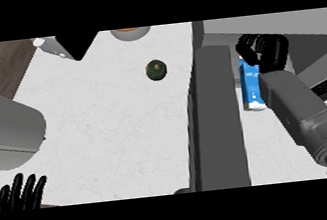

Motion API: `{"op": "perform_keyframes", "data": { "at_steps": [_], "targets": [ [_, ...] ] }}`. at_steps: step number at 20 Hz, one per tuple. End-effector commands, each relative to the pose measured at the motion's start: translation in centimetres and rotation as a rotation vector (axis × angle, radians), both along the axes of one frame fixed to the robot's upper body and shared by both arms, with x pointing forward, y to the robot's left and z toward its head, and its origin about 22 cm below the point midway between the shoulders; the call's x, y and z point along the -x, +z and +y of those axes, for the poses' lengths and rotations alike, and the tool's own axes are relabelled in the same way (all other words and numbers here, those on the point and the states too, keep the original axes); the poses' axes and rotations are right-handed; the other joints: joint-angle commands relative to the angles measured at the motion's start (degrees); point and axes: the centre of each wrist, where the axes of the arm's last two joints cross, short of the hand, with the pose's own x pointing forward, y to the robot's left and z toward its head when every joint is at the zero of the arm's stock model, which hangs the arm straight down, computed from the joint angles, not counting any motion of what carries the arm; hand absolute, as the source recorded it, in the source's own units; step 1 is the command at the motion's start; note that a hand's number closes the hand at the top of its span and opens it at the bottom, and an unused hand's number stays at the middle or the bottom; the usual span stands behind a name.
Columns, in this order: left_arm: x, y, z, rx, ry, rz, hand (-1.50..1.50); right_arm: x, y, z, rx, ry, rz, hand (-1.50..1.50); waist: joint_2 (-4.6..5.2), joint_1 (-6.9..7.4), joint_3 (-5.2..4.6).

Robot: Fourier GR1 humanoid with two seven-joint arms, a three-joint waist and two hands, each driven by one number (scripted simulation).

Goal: Pick up the milk, place it into the microwave and close the microwave

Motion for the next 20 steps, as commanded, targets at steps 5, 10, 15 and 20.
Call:
{"op": "perform_keyframes", "data": {
  "at_steps": [5, 10, 15, 20],
  "targets": [
    [-0.5, 0.3, 0.1, -0.018, -0.016, -0.019, -1.50, 5.2, -5.8, -6.1, 0.159, -0.469, 0.273, -1.50, 2.53, 0.93, -0.93],
    [-1.2, 0.6, -0.3, -0.016, -0.051, -0.036, -1.50, 5.4, -5.9, -6.5, 0.267, -0.517, 0.296, -1.50, 1.73, 3.02, -0.47],
    [-1.7, -0.3, -0.3, -0.020, -0.035, -0.014, -1.50, 1.7, -3.0, 0.0, 0.306, -0.075, 0.235, -1.50, 0.72, 3.18, 0.08],
    [-1.9, -0.3, -0.2, -0.023, -0.033, -0.012, -1.50, 1.5, -3.0, 2.1, 0.272, 0.033, 0.259, -1.50, 0.67, 2.69, 0.13]
  ]
}}
